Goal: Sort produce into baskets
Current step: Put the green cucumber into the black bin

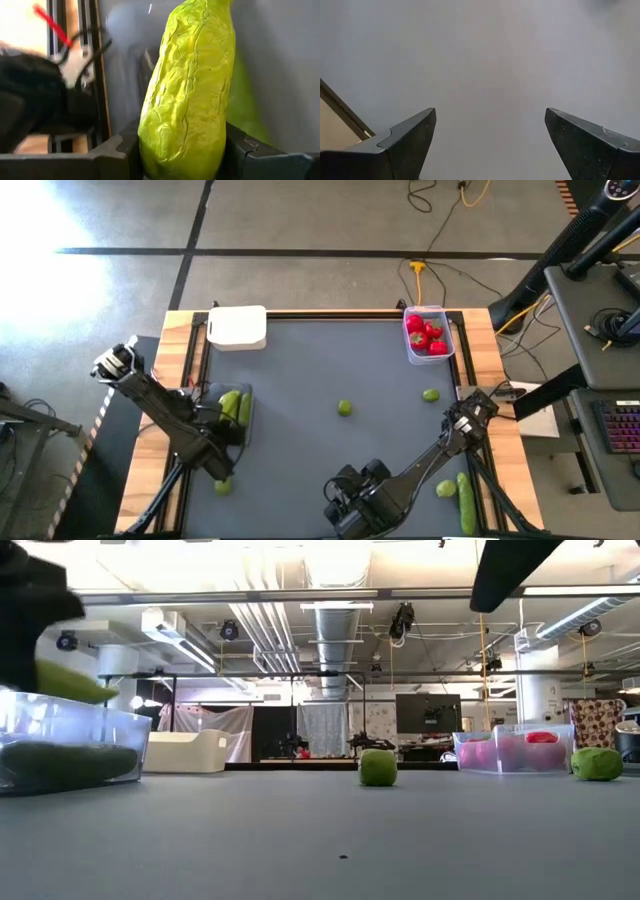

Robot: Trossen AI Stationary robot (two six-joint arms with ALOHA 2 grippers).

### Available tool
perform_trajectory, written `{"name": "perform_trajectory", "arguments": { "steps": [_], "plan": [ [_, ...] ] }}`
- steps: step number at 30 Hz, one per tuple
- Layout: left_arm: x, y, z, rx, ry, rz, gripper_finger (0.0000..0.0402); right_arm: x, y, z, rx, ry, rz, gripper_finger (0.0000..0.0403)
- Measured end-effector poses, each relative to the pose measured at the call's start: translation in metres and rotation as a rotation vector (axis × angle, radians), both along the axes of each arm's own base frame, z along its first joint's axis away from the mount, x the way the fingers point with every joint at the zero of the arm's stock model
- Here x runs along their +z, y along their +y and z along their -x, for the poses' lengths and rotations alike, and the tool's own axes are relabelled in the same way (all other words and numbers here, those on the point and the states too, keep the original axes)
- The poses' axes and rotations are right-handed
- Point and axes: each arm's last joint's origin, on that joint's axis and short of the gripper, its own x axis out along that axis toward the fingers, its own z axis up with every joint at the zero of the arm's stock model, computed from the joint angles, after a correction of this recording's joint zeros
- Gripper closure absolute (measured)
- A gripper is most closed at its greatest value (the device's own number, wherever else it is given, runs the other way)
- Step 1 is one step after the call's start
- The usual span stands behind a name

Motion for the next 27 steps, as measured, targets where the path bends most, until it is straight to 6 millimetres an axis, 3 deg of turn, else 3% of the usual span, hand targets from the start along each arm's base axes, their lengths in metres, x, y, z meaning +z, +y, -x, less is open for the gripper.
{"name": "perform_trajectory", "arguments": {
  "steps": [5, 15, 27],
  "plan": [
    [-0.02, 0.003, 0.005, 0.02, 0.064, 0.06, 0.0252, 0.0, 0.0, 0.0, 0.001, 0.002, -0.004, 0.0035],
    [-0.033, 0.021, 0.02, 0.103, 0.162, 0.032, 0.0239, 0.0, 0.0, 0.0, 0.015, 0.008, 0.0, 0.0035],
    [-0.029, 0.022, 0.015, 0.05, 0.207, 0.067, 0.0185, 0.004, -0.002, 0.002, 0.036, 0.032, -0.012, 0.0035]
  ]
}}
